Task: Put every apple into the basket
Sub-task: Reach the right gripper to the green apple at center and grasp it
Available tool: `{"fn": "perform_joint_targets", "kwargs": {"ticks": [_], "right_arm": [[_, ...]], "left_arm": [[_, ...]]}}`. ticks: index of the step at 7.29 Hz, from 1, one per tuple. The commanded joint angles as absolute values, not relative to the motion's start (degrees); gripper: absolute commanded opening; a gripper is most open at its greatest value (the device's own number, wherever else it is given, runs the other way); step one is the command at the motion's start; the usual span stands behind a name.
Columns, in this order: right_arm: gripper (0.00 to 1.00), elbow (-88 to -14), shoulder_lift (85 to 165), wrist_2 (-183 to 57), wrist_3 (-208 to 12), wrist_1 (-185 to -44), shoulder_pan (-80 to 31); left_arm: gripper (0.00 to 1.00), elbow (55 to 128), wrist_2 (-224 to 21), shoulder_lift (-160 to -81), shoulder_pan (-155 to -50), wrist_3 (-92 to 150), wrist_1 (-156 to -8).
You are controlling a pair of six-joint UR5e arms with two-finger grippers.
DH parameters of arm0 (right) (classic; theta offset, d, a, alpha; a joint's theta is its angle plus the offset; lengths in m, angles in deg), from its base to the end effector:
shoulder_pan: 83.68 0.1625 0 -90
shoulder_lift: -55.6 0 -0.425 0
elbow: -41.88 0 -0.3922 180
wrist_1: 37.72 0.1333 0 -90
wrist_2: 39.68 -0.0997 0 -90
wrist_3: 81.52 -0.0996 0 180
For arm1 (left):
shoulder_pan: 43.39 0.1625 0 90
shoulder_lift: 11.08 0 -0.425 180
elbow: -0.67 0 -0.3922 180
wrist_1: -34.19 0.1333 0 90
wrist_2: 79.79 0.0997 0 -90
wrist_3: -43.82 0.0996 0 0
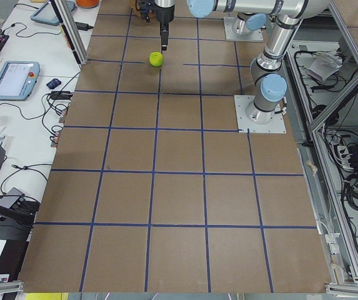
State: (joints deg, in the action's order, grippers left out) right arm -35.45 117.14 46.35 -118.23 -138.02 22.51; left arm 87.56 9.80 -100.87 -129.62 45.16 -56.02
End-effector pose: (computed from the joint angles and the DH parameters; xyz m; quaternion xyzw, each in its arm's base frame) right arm 0.3214 -0.6040 0.3210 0.1794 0.9820 0.0583 0.0097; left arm -0.1012 -0.5027 0.5162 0.0211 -0.9994 0.0273 0.0024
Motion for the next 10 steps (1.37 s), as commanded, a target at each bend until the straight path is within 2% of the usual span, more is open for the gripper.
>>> {"fn": "perform_joint_targets", "kwargs": {"ticks": [1,10], "right_arm": [[1.0,-35.37,112.67,44.79,-120.72,-143.16,26.53],[1.0,-35.73,107.2,45.66,-118.79,-145.74,26.53]], "left_arm": [[1.0,87.42,9.77,-100.99,-129.7,45.23,-56.08],[1.0,87.07,9.86,-100.38,-129.7,45.23,-56.96]]}}
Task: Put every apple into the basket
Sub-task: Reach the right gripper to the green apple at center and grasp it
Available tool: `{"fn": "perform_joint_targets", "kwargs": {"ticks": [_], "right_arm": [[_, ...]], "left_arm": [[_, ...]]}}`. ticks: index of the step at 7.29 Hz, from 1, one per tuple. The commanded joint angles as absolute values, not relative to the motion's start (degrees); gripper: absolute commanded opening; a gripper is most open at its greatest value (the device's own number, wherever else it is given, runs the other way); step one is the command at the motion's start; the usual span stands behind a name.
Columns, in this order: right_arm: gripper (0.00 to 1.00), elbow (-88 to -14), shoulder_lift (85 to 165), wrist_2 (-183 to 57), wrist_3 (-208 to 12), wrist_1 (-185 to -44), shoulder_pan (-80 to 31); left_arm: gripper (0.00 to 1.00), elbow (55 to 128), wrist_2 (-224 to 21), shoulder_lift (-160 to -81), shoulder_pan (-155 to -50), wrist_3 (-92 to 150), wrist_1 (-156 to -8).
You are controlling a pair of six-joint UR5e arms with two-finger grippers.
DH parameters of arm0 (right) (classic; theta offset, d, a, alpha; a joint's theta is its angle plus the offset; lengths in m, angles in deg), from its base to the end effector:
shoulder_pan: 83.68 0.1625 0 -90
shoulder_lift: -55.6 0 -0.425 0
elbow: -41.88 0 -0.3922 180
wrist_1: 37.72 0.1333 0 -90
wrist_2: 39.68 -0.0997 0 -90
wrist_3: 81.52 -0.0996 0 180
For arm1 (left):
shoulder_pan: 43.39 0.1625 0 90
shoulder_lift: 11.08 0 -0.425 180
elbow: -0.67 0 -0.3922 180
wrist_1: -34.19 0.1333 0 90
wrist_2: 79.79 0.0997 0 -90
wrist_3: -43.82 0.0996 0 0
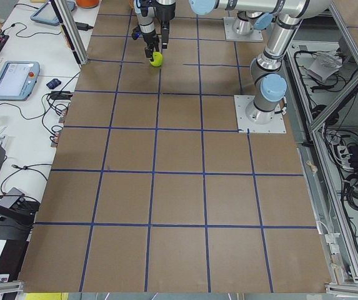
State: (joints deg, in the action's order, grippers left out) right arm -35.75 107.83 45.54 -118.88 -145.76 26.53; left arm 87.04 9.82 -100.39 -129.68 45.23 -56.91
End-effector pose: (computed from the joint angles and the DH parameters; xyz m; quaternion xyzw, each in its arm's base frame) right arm 0.3750 -0.6087 0.2190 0.1513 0.9855 0.0762 0.0056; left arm -0.1019 -0.4987 0.5232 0.0200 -0.9994 0.0282 0.0021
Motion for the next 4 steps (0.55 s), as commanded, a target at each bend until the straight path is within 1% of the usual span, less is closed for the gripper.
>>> {"fn": "perform_joint_targets", "kwargs": {"ticks": [1,4], "right_arm": [[1.0,-35.73,107.28,45.66,-118.87,-145.83,26.53],[1.0,-35.73,106.15,45.67,-118.79,-145.65,26.53]], "left_arm": [[1.0,86.98,9.86,-100.38,-129.61,45.23,-56.87],[1.0,86.63,9.51,-100.46,-129.43,45.23,-56.87]]}}
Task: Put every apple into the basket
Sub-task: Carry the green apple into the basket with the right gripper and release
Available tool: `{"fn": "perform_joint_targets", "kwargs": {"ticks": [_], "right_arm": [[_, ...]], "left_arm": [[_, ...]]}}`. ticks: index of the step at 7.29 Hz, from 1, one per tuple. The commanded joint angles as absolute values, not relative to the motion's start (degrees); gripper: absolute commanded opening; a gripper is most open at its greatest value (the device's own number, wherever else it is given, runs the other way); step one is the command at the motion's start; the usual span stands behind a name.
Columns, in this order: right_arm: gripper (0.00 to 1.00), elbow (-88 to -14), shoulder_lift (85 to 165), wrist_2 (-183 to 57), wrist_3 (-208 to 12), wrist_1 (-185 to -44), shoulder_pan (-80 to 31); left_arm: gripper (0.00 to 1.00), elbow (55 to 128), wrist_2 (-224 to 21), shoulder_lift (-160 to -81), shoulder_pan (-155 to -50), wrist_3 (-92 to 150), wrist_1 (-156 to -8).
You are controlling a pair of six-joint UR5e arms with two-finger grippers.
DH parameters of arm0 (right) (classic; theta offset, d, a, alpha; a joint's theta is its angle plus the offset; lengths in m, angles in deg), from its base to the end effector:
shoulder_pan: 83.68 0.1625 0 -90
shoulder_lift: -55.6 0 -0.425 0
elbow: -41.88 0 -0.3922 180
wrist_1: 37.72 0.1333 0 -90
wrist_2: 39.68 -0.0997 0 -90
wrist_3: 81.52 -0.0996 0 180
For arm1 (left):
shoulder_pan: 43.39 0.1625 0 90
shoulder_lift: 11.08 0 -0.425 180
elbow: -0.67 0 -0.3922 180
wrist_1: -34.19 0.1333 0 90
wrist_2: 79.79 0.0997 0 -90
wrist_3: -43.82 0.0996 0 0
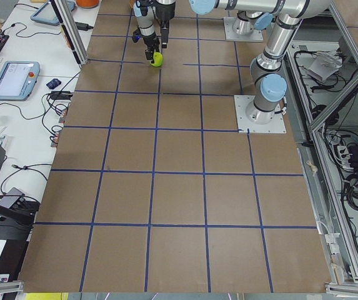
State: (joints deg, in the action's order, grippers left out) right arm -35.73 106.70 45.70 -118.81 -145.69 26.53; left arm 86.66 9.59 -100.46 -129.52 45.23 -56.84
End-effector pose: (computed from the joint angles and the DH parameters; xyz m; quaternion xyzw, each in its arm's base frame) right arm 0.3750 -0.6097 0.2052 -0.1509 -0.9849 -0.0846 0.0005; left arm -0.1009 -0.5000 0.5260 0.0213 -0.9993 0.0316 0.0040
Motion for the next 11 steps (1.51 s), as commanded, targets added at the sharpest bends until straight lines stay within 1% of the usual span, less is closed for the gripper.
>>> {"fn": "perform_joint_targets", "kwargs": {"ticks": [1,2,3,4,5,7,8,10,11], "right_arm": [[0.86,-35.73,105.88,45.66,-118.7,-145.74,26.53],[0.26,-35.73,105.96,45.66,-118.09,-146.0,26.44],[0.0,-35.64,106.31,45.75,-117.39,-145.74,25.92],[0.0,-34.59,106.93,46.01,-116.42,-145.65,24.7],[0.0,-34.84,109.63,48.02,-116.41,-144.78,22.42],[0.0,-34.41,115.34,49.27,-114.06,-141.55,14.1],[0.0,-34.76,117.46,50.75,-106.56,-141.17,9.44],[0.0,-35.02,117.83,54.71,-90.64,-139.85,-0.84],[0.0,-34.85,117.74,54.8,-86.31,-140.2,-3.94]], "left_arm": [[1.0,86.63,9.42,-100.72,-129.43,45.14,-56.87],[1.0,86.63,9.33,-100.64,-129.43,45.14,-56.87],[1.0,86.63,9.42,-100.64,-129.43,45.14,-56.87],[1.0,86.63,9.33,-100.64,-129.43,45.14,-56.87],[1.0,86.72,9.33,-100.64,-129.43,45.14,-56.87],[1.0,87.07,9.16,-100.55,-129.43,44.88,-56.87],[1.0,87.07,9.16,-100.55,-129.43,44.97,-56.87],[1.0,86.98,9.16,-100.55,-129.43,44.97,-56.87],[1.0,86.81,9.24,-100.72,-129.43,44.97,-56.87]]}}
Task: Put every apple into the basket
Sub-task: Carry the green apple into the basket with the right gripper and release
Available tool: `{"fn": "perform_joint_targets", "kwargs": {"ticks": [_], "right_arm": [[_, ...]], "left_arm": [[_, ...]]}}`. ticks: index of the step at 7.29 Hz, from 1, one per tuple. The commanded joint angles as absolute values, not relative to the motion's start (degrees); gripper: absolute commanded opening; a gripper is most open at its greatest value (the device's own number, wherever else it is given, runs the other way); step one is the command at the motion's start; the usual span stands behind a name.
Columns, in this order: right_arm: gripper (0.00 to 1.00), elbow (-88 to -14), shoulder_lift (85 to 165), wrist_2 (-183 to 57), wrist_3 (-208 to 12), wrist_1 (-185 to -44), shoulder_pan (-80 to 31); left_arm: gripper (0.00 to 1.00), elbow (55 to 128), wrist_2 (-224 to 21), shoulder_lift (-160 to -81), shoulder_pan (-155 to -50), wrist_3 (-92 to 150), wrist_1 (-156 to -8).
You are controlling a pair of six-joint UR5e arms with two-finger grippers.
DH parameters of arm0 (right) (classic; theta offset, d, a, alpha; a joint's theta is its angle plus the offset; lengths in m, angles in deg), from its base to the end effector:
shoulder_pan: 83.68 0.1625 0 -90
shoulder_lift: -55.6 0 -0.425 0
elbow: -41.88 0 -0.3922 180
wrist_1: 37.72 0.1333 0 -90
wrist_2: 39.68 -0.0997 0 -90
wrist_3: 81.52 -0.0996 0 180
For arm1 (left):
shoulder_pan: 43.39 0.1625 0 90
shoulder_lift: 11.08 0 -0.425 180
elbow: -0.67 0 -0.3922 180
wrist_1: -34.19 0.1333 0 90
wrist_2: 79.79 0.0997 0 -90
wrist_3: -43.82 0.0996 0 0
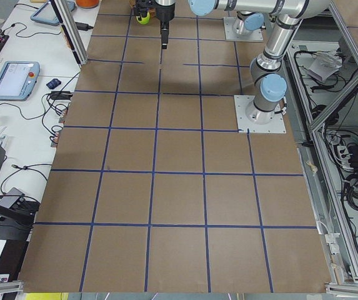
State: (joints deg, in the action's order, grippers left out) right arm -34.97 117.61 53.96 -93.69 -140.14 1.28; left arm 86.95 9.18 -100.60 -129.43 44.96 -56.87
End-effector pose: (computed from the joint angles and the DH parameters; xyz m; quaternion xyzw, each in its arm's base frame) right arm 0.0673 -0.6825 0.3338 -0.1488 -0.9881 -0.0191 0.0330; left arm -0.1007 -0.5007 0.5222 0.0244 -0.9993 0.0278 0.0078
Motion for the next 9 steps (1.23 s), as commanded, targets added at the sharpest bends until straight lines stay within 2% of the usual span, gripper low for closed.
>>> {"fn": "perform_joint_targets", "kwargs": {"ticks": [1,3,8,9], "right_arm": [[0.0,-35.63,117.13,55.07,-80.78,-141.07,-5.53],[0.0,-35.73,115.64,54.72,-75.57,-141.26,-11.32],[0.0,-35.81,112.03,54.89,-71.15,-143.1,-14.25],[0.28,-35.9,111.77,55.07,-71.15,-142.93,-14.25]], "left_arm": [[1.0,86.81,9.24,-100.64,-129.43,44.97,-56.87],[1.0,86.81,9.42,-100.55,-129.52,44.36,-56.87],[1.0,86.89,9.51,-100.46,-129.52,44.44,-57.22],[1.0,86.89,9.51,-100.46,-129.52,44.44,-57.22]]}}
